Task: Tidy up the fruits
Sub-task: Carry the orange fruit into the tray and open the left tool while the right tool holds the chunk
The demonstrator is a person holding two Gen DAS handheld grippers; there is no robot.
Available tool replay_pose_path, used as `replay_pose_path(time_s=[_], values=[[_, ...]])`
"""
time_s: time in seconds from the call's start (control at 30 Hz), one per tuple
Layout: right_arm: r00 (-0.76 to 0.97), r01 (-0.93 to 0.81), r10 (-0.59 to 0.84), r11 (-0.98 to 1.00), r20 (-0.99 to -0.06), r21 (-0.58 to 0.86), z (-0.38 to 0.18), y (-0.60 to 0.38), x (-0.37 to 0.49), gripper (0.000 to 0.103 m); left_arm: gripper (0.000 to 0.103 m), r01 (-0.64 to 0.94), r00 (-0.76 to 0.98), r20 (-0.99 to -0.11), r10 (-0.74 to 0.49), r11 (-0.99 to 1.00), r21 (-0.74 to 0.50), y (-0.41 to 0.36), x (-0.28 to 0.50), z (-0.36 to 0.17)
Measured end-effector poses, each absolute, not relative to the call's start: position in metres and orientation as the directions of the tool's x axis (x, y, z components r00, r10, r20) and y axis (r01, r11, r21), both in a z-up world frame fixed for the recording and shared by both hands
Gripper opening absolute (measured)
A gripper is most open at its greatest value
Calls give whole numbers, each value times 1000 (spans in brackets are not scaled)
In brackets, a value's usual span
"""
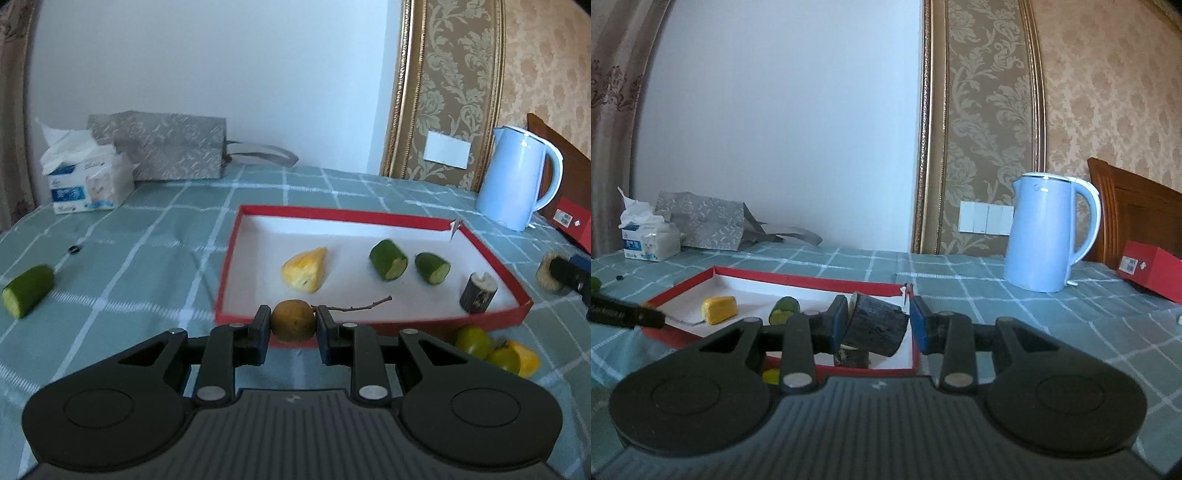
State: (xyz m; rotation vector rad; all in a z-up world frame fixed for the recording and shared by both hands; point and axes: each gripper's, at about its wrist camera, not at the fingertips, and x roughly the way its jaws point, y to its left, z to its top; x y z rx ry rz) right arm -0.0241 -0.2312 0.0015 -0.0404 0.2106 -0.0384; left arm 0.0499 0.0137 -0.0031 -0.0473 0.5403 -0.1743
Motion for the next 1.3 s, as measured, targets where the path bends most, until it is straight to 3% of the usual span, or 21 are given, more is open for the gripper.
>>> replay_pose_path(time_s=[0.73, 0.83, 0.9, 1.07, 1.3], values=[[968, 51, -62, 998, -243, -49, -2, -228, -15, 34, 26, 162, 847, -511, -150, 987, -21, -31, 138, -4], [966, 53, -66, 997, -250, -58, -4, -227, -14, 34, 41, 152, 845, -515, -141, 988, -20, -31, 144, -7], [964, 54, -68, 997, -257, -61, -5, -226, -12, 34, 74, 131, 865, -488, -119, 991, -10, -30, 143, -7], [964, 62, -75, 996, -257, -62, -4, -227, -11, 34, 83, 115, 893, -433, -124, 992, -46, -21, 132, 3], [963, 58, -75, 996, -259, -71, -5, -226, -12, 34, 83, 107, 883, -449, -138, 990, -93, 2, 94, 2]])
